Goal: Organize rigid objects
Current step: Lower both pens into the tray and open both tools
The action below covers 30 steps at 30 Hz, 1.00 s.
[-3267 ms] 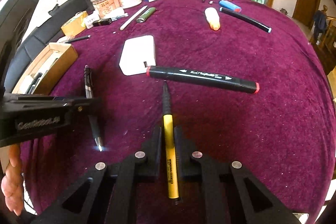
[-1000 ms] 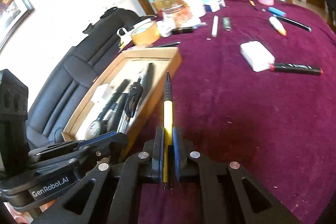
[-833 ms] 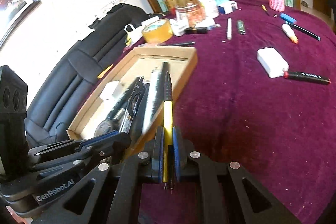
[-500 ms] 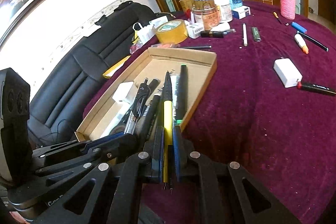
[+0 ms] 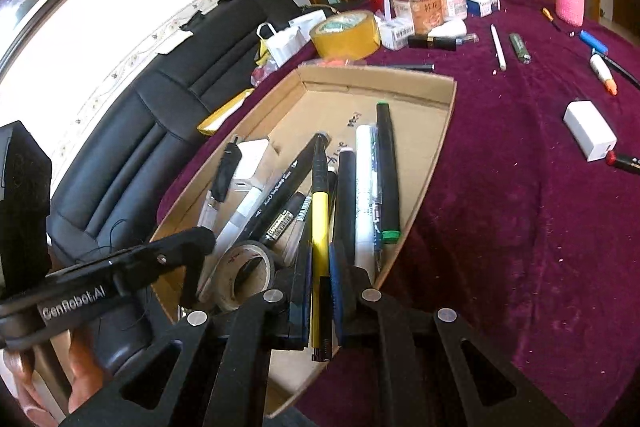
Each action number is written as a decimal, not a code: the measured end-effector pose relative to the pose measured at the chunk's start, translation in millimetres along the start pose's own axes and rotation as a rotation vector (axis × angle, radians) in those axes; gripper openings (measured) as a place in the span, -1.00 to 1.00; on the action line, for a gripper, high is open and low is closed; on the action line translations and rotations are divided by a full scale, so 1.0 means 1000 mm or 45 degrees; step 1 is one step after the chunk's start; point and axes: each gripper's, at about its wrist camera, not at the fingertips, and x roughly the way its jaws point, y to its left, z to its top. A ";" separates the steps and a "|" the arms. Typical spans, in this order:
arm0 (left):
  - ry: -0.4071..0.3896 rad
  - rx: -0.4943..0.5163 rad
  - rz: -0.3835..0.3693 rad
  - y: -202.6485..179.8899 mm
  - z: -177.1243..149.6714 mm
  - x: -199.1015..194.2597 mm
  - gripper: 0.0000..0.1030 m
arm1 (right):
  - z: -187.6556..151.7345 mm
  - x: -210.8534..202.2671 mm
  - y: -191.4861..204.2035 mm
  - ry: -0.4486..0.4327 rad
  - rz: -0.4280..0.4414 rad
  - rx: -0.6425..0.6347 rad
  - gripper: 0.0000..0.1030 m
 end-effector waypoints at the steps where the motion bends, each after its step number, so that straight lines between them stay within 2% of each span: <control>1: 0.010 -0.005 -0.009 0.003 0.002 0.003 -0.80 | 0.001 0.004 0.000 0.005 -0.002 -0.001 -0.82; 6: 0.060 0.021 -0.033 0.013 0.011 0.017 -0.80 | 0.003 0.020 -0.003 0.023 -0.037 0.016 -0.82; 13: 0.117 0.147 -0.052 0.009 0.034 0.035 -0.80 | 0.010 0.030 -0.006 0.027 -0.046 0.018 -0.82; 19: 0.178 0.214 -0.015 0.005 0.052 0.054 -0.80 | 0.014 0.034 -0.002 0.007 -0.067 -0.009 -0.82; 23: 0.223 0.223 -0.010 0.004 0.059 0.067 -0.80 | 0.017 0.038 -0.005 0.010 -0.084 -0.005 -0.82; 30: 0.231 0.215 0.000 0.006 0.066 0.075 -0.80 | 0.018 0.044 -0.008 0.016 -0.100 -0.007 -0.82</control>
